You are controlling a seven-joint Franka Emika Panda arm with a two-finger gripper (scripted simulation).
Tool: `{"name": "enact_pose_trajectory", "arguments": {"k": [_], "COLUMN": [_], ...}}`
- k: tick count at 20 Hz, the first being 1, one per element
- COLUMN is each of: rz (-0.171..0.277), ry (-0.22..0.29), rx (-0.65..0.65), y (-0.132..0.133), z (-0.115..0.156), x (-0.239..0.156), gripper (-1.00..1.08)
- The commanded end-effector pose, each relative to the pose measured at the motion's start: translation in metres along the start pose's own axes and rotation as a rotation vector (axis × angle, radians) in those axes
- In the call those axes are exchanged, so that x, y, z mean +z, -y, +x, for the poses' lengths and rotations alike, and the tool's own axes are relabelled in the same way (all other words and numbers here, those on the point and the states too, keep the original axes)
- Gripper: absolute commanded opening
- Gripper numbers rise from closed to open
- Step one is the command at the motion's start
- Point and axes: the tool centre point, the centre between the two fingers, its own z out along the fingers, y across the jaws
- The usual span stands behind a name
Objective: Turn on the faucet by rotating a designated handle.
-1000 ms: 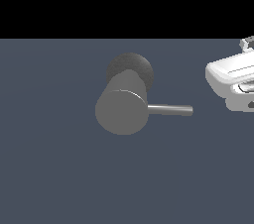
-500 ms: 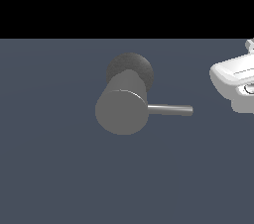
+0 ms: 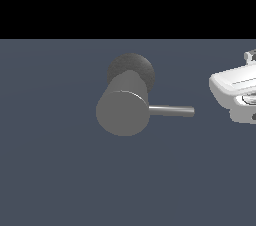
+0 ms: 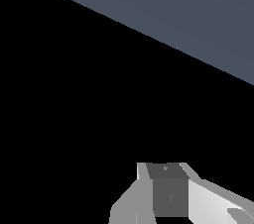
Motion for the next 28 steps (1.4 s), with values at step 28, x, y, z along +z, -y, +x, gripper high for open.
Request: {"name": "enact_pose_trajectory", "arguments": {"k": [28], "rz": [-0.005], "ry": [-0.336], "rx": [0.151], "y": [-0.069], "z": [0.114], "x": [-0.081], "gripper": [-1.00]}}
